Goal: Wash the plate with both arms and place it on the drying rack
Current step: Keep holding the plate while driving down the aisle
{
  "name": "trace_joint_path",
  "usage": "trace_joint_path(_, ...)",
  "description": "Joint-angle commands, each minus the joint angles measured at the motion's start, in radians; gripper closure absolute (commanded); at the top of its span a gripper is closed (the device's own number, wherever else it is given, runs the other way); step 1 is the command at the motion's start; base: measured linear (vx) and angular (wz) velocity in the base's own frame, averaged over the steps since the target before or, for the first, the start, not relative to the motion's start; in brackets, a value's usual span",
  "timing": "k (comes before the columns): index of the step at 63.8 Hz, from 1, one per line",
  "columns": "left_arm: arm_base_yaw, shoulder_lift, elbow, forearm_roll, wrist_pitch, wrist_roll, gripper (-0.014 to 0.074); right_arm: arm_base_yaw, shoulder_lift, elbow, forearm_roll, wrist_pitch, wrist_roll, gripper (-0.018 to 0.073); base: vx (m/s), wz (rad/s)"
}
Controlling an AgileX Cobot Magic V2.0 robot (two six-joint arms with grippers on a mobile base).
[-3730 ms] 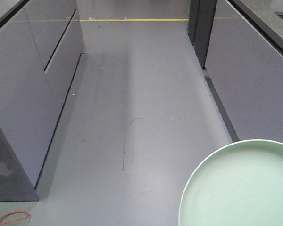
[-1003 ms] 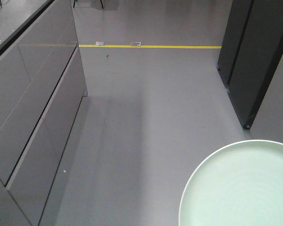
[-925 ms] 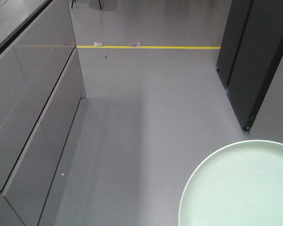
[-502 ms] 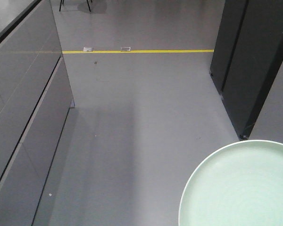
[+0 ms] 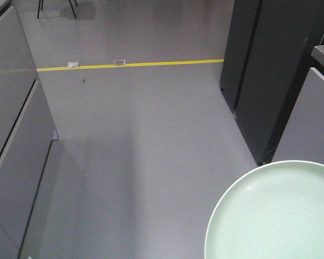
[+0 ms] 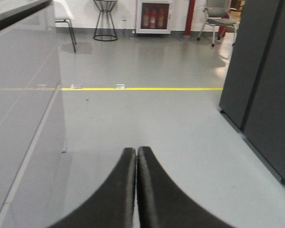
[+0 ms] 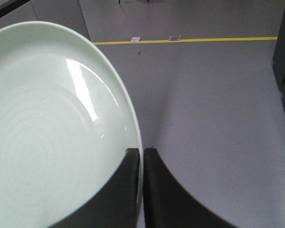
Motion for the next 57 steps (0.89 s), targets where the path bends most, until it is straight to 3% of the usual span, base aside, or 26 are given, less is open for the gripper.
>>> trace_joint_path(1, 0.000, -0.014, -0.026, -0.009, -0.072, -0.009, 0.0603, -0.003, 0.016, -0.025, 0.002, -0.082, 0.000, 0.0561, 0.24, -0.29)
trace_joint_path(57, 0.000, -0.014, -0.026, -0.009, -0.072, -0.009, 0.0603, -0.003, 0.016, -0.025, 0.002, -0.082, 0.000, 0.0561, 0.18, -0.42)
